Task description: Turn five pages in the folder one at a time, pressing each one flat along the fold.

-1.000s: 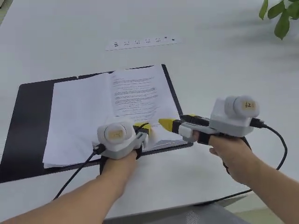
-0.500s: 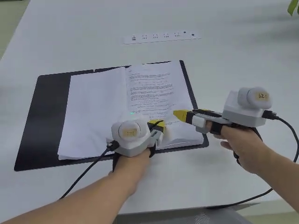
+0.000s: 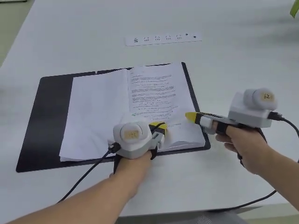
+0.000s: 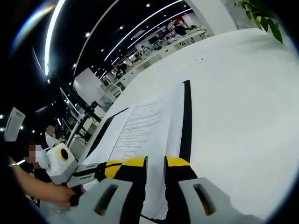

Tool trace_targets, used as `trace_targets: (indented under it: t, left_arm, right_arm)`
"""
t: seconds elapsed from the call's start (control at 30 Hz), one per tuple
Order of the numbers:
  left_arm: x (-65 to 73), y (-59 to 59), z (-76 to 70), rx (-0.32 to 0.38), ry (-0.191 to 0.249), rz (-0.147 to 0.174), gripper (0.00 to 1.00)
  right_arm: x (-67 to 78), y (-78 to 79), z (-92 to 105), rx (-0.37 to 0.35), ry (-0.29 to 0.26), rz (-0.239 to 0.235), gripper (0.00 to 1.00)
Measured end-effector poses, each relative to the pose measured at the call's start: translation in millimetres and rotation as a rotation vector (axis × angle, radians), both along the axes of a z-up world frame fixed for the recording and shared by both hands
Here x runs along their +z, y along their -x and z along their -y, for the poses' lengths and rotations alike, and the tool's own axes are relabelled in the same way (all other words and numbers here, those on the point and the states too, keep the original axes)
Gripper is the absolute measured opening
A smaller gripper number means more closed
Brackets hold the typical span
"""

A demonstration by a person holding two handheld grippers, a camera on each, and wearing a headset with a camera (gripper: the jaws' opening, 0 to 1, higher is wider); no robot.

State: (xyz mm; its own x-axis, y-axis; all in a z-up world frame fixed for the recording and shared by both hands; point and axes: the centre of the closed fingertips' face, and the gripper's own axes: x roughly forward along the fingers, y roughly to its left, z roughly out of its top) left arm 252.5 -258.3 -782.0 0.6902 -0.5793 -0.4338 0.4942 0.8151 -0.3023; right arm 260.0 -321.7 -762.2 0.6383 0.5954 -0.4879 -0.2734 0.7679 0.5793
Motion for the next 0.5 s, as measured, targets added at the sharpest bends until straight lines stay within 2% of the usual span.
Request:
trace_targets:
  t: [0.13, 0.4, 0.5]
  left_arm:
    - [0.1, 0.1, 0.0, -0.002, -0.004, 0.0, 0.0]
    - [2.9, 0.2, 0.7, -0.003, -0.002, -0.003, 0.0]
    - [4.3, 0.9, -2.0, 0.002, 0.003, -0.019, 0.01]
  right_arm:
    - [-0.7, 1.5, 2.0, -0.011, -0.009, -0.02, 0.01]
    - [1.4, -0.2, 2.9, -0.029, -0.023, -0.037, 0.0]
    - [1.7, 0.0, 4.5, -0.031, -0.024, -0.047, 0.0]
